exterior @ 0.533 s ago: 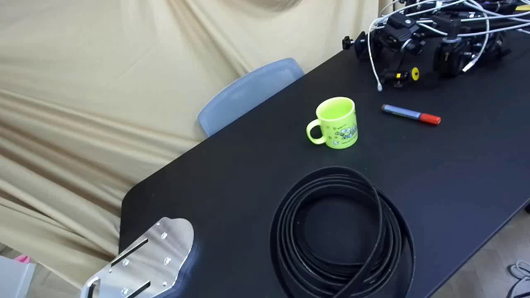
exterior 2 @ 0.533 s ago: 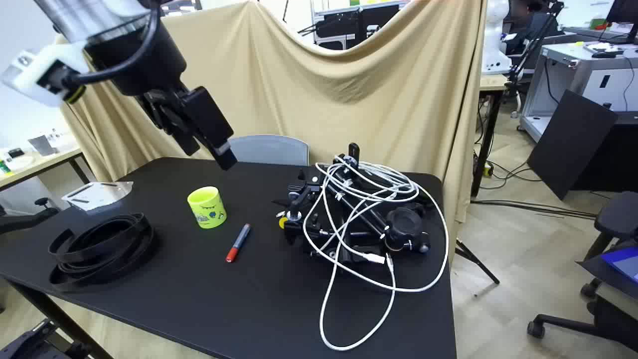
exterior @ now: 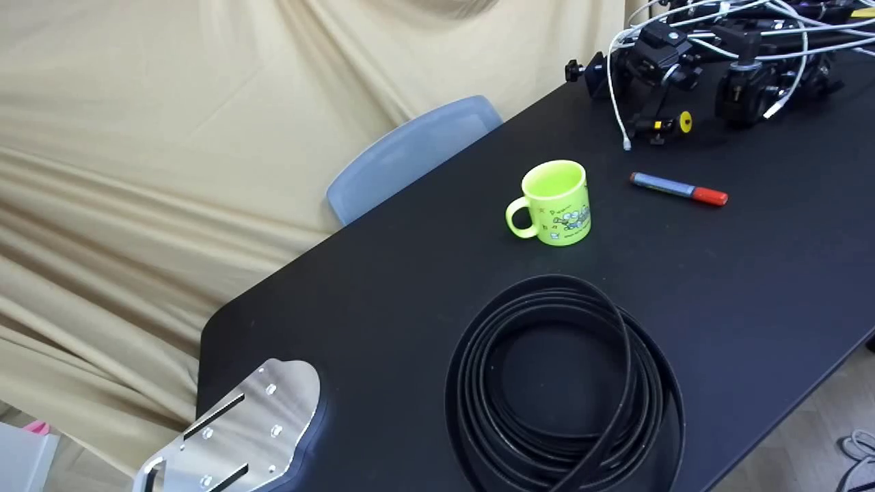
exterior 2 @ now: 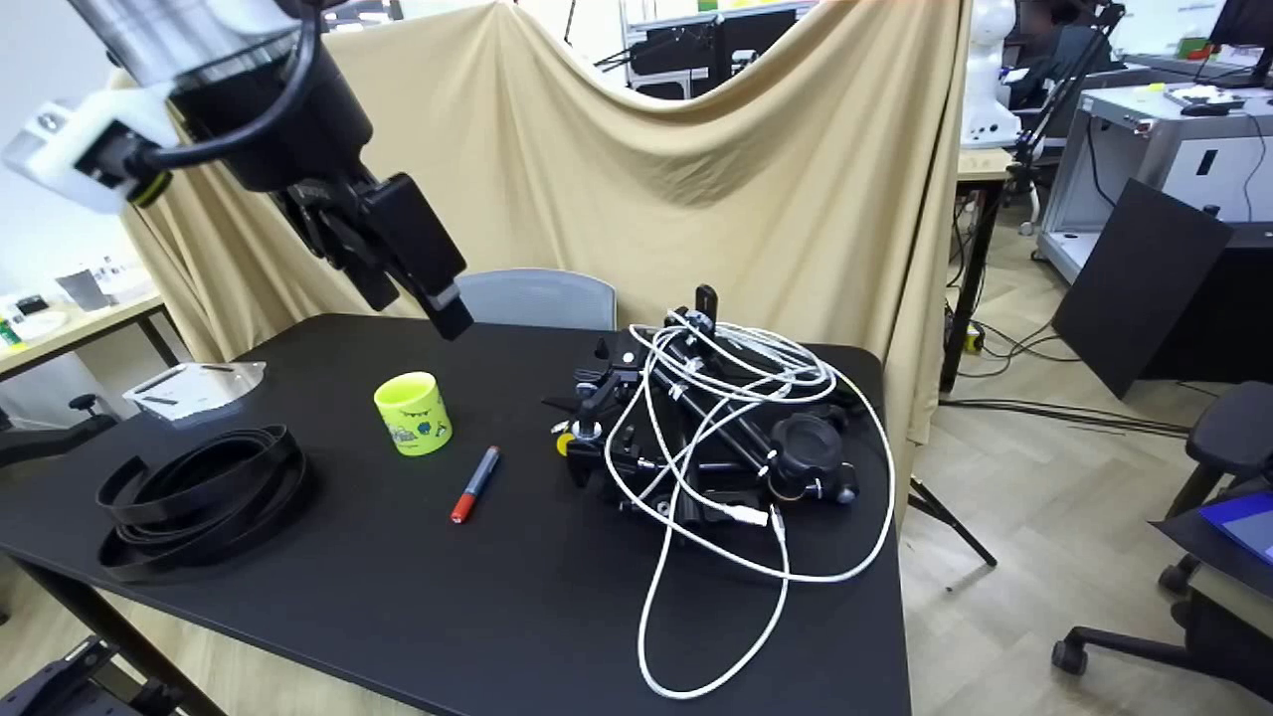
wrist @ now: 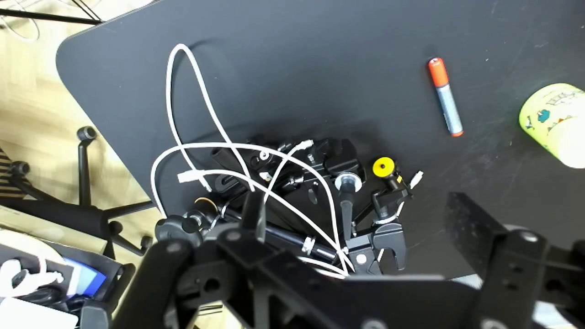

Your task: Put the pen in the bowl

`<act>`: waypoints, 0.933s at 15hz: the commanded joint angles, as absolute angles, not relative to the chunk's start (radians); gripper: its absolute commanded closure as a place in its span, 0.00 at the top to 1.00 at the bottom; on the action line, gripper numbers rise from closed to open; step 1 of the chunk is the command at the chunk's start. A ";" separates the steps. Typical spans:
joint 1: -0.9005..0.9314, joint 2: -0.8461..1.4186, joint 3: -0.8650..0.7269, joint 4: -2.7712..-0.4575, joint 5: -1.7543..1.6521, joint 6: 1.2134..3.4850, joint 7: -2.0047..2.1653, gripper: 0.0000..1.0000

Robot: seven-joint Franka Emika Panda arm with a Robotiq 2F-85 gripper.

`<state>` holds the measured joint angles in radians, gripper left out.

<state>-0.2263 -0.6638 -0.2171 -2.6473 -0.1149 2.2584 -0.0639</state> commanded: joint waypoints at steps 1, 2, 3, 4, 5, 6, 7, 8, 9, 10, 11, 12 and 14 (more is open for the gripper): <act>-0.233 -0.663 -0.211 -2.645 -0.110 2.256 -0.068 1.00; -0.233 -0.663 -0.211 -2.645 -0.110 2.256 -0.068 1.00; -0.233 -0.663 -0.211 -2.645 -0.110 2.256 -0.068 1.00; -0.233 -0.663 -0.211 -2.645 -0.110 2.256 -0.068 1.00; -0.233 -0.663 -0.211 -2.645 -0.109 2.256 -0.068 1.00; -0.233 -0.663 -0.211 -2.645 -0.109 2.256 -0.068 1.00; -0.226 -0.648 -0.208 -2.647 -0.111 2.265 -0.072 1.00; -0.215 -0.636 -0.207 -2.650 -0.107 2.275 -0.081 1.00; -0.204 -0.624 -0.205 -2.653 -0.102 2.285 -0.091 1.00; -0.190 -0.607 -0.200 -2.655 -0.100 2.297 -0.104 1.00; -0.172 -0.588 -0.194 -2.658 -0.097 2.314 -0.119 1.00; -0.150 -0.567 -0.190 -2.663 -0.089 2.339 -0.139 1.00; -0.104 -0.518 -0.180 -2.669 -0.069 2.387 -0.176 1.00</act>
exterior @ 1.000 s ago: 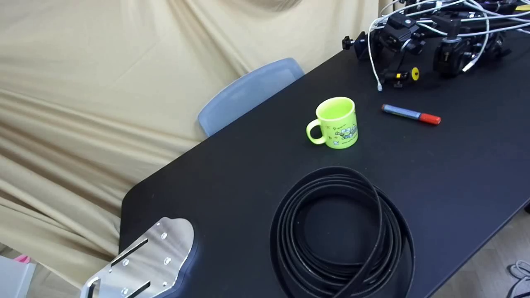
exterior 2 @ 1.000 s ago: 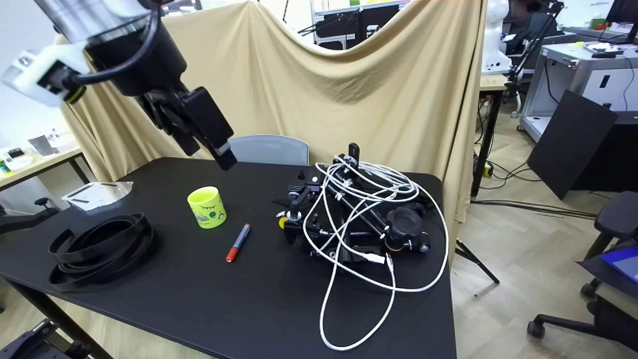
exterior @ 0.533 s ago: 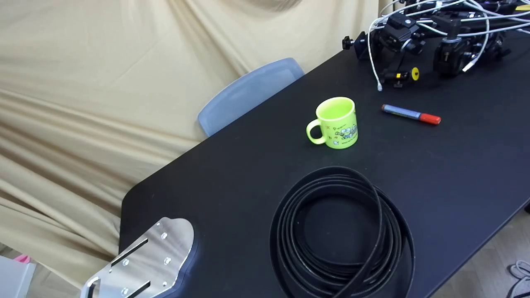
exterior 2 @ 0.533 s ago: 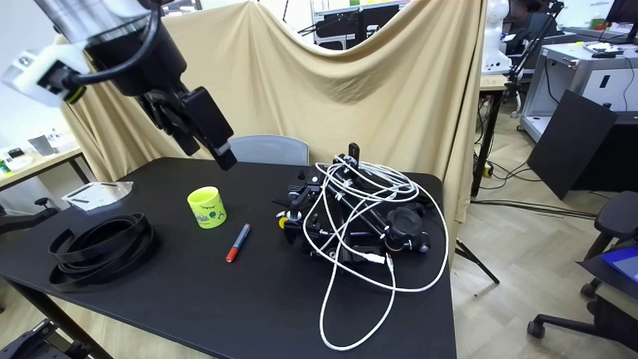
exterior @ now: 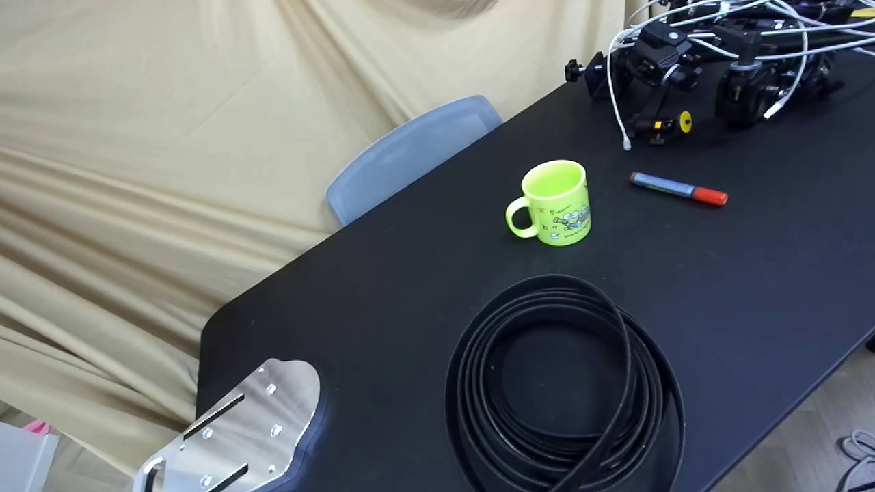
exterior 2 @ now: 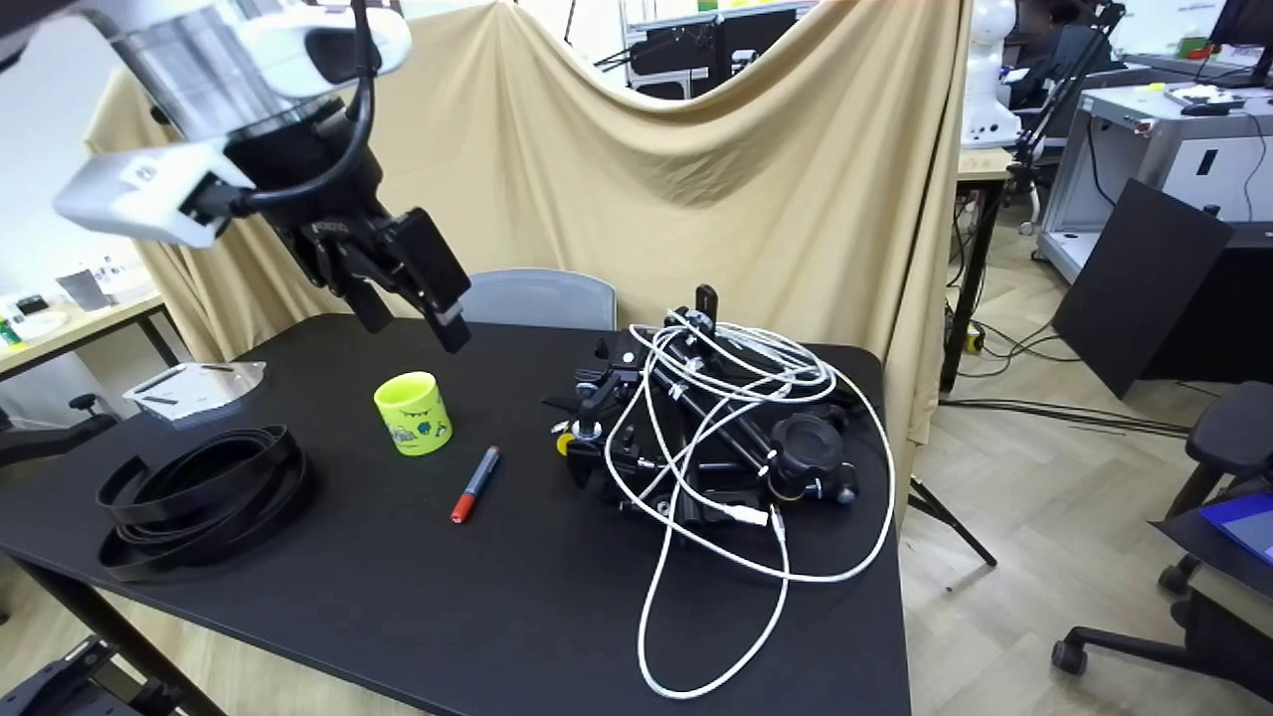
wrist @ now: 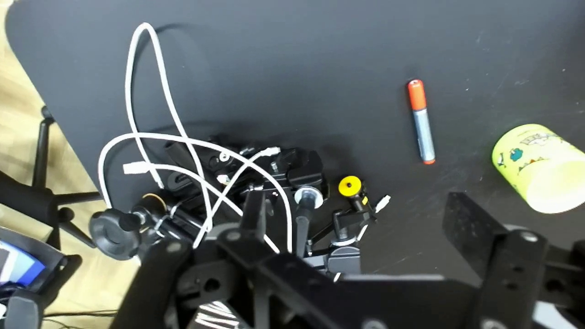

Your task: Put the pen in the bowl

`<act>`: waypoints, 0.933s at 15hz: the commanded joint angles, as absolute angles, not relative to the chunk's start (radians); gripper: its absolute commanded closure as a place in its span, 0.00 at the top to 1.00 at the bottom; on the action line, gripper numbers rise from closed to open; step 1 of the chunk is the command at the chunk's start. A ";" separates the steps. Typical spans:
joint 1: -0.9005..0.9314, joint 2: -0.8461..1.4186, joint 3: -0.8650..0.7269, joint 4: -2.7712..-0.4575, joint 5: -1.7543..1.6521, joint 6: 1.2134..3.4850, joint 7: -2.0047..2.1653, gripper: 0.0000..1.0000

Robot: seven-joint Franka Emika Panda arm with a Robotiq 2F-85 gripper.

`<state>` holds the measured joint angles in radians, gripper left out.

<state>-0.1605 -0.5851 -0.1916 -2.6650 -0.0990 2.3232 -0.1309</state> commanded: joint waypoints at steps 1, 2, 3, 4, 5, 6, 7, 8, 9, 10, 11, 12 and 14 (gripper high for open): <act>-0.083 -0.494 -0.175 -2.669 -0.057 2.409 -0.189 1.00; -0.060 -0.466 -0.167 -2.672 -0.042 2.436 -0.200 1.00; -0.039 -0.440 -0.160 -2.674 -0.026 2.461 -0.207 1.00; -0.021 -0.413 -0.150 -2.678 -0.010 2.490 -0.209 1.00; -0.004 -0.386 -0.143 -2.678 0.005 2.510 -0.216 1.00; 0.011 -0.358 -0.134 -2.683 0.017 2.532 -0.222 1.00; 0.022 -0.332 -0.127 -2.685 0.021 2.549 -0.232 1.00; 0.029 -0.306 -0.118 -2.691 0.020 2.567 -0.241 1.00; 0.033 -0.280 -0.110 -2.694 0.018 2.581 -0.247 1.00; 0.029 -0.258 -0.099 -2.698 0.012 2.609 -0.225 1.00; 0.021 -0.246 -0.090 -2.704 0.006 2.642 -0.207 1.00; 0.021 -0.271 -0.093 -2.695 0.010 2.595 -0.225 1.00; 0.021 -0.239 -0.088 -2.697 0.010 2.628 -0.225 1.00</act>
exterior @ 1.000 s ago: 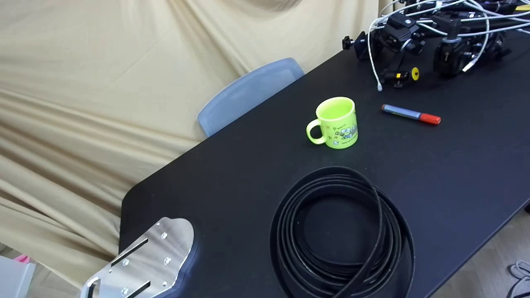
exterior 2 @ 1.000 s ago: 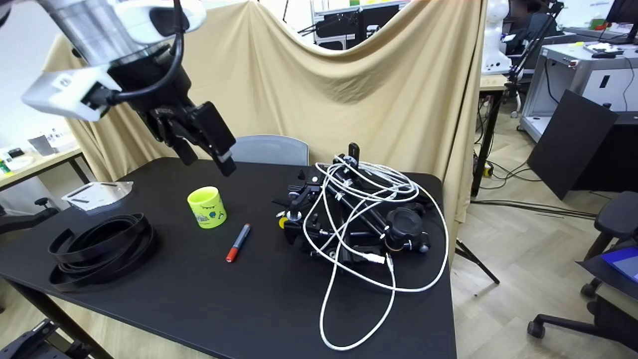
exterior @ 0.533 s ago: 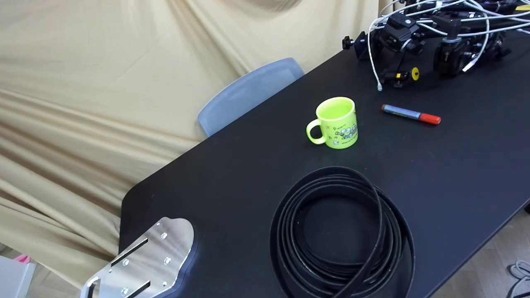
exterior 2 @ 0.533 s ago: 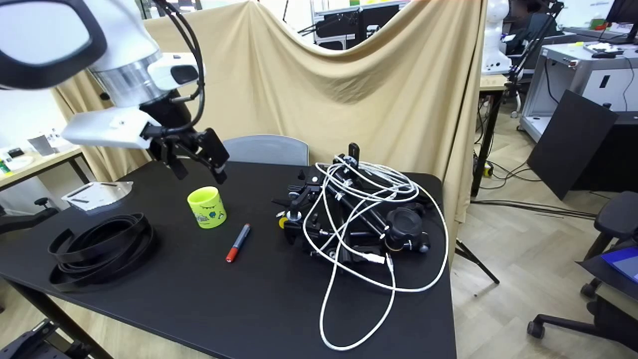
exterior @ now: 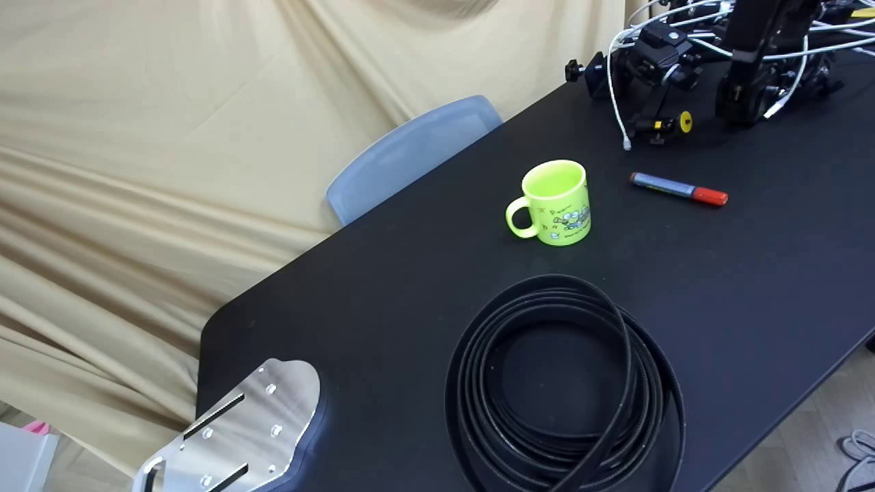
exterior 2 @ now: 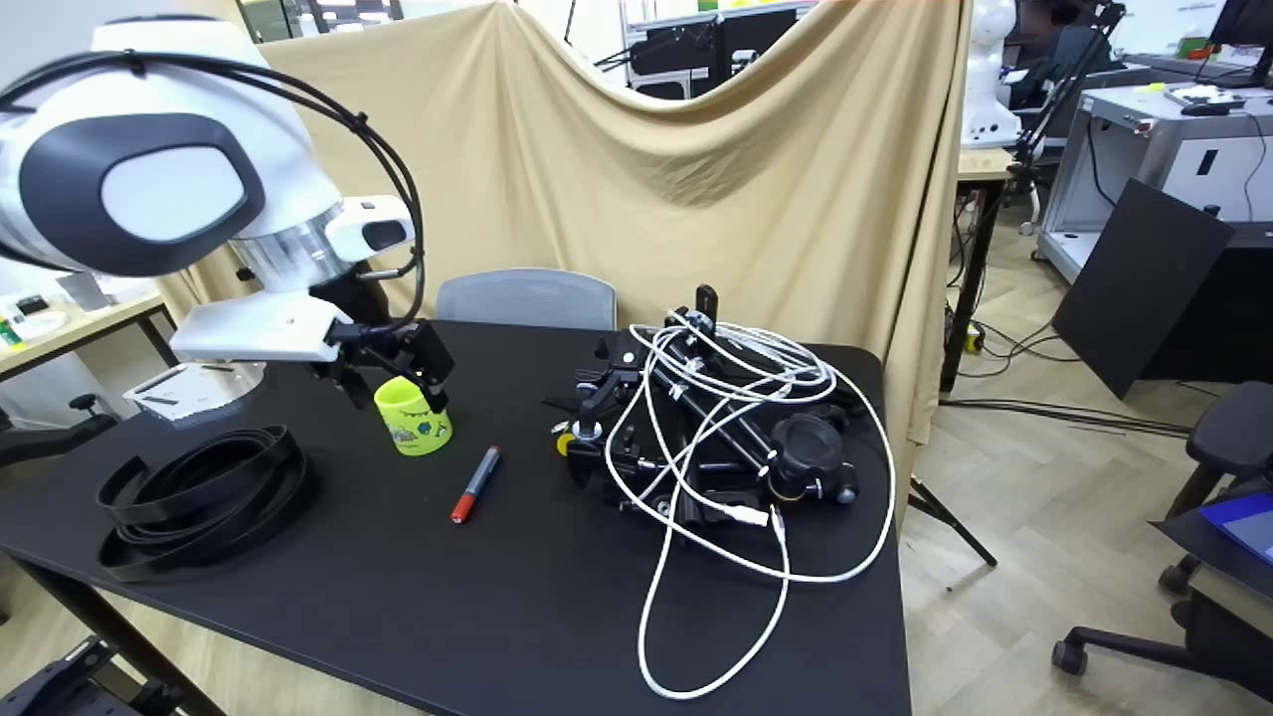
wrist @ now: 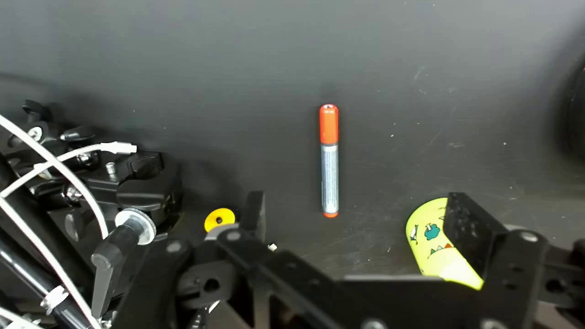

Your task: Put the pen in the bowl

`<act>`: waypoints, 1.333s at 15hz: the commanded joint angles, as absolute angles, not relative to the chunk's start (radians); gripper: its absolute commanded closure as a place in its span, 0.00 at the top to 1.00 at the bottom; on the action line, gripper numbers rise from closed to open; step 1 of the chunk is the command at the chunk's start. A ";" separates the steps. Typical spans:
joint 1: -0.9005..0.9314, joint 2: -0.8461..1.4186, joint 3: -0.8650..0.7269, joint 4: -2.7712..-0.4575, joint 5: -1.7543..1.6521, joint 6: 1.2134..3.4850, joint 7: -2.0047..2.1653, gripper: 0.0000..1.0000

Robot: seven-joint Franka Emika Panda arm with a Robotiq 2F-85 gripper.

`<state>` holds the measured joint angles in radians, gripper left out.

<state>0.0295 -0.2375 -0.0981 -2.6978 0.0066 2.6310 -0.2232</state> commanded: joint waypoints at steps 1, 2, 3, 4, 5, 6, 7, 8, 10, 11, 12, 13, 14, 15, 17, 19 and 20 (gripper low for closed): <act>0.020 -0.234 -0.088 -2.697 0.010 2.633 -0.225 1.00; 0.020 -0.233 -0.088 -2.697 0.010 2.634 -0.225 1.00; 0.019 -0.234 -0.088 -2.697 0.010 2.634 -0.225 1.00; 0.019 -0.234 -0.088 -2.697 0.010 2.634 -0.224 1.00; 0.023 -0.217 -0.088 -2.690 0.010 2.633 -0.234 1.00; 0.031 -0.185 -0.093 -2.680 0.025 2.648 -0.252 1.00; 0.034 -0.155 -0.095 -2.670 0.030 2.655 -0.266 1.00; 0.035 -0.118 -0.097 -2.658 0.039 2.663 -0.277 1.00; 0.030 -0.057 -0.094 -2.642 0.047 2.679 -0.296 1.00; 0.026 -0.027 -0.090 -2.633 0.045 2.685 -0.302 1.00; 0.021 0.004 -0.085 -2.623 0.041 2.690 -0.305 1.00; 0.016 0.033 -0.081 -2.611 0.035 2.692 -0.305 1.00; 0.012 0.060 -0.076 -2.600 0.036 2.697 -0.314 1.00; 0.008 0.090 -0.069 -2.589 0.034 2.712 -0.316 1.00; 0.000 0.142 -0.052 -2.569 0.036 2.748 -0.321 1.00; -0.010 0.190 -0.029 -2.553 0.045 2.800 -0.329 1.00; -0.017 0.215 -0.016 -2.543 0.050 2.821 -0.328 1.00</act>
<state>0.0127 0.1360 -0.0563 -2.5895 0.0270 2.7719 -0.3100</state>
